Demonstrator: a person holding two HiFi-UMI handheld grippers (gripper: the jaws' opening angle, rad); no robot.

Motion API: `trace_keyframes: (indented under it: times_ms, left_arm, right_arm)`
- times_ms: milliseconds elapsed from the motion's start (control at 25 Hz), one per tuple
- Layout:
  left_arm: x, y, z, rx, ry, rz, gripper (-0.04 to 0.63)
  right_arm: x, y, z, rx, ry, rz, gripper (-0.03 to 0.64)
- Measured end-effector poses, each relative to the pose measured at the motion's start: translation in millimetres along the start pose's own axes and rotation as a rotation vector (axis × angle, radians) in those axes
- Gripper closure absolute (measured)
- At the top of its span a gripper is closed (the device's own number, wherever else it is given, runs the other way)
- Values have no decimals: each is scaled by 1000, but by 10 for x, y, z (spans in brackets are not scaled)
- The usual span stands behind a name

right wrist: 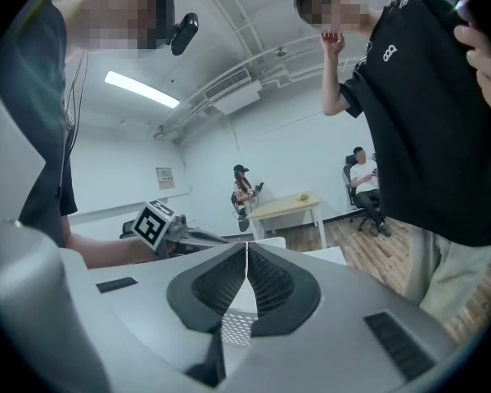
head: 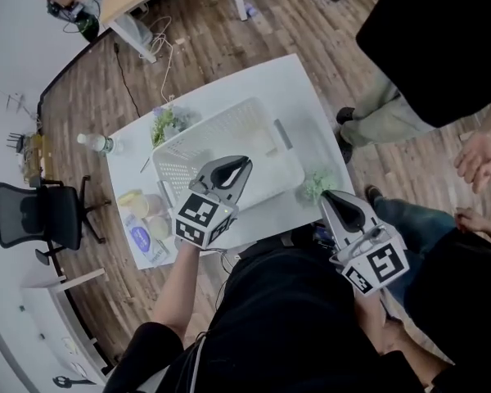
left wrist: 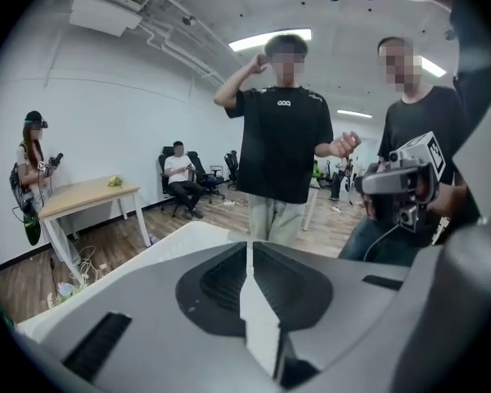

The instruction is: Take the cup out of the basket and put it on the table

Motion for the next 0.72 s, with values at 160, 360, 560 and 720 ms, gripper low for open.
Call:
trace_keyframes:
  times_ms: [160,360,560,720]
  left_arm:
    - [316,76,179,30,29,89,559]
    - [772,253,360,72,66,208,490]
    - [1197,529,491,79,99,330,435]
    - [1496,732,578,84,100,407,403]
  right_arm:
    - [-83,34,-21,10,26,-2,591]
    - [-220,69,-65,25,73,-9,591]
    - [-367,96,-99,41,123,-12,591]
    - [-496,123,-141,54,165,-8,591]
Point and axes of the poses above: the fingertips, and each gripper's own axes: x forward along the fingers, z to its left, y out of its underside, the point moved 10 cm from there along -x, backward along the fingers, and after that the axes turned 7 degrees about -y, right-handed, at the moved point
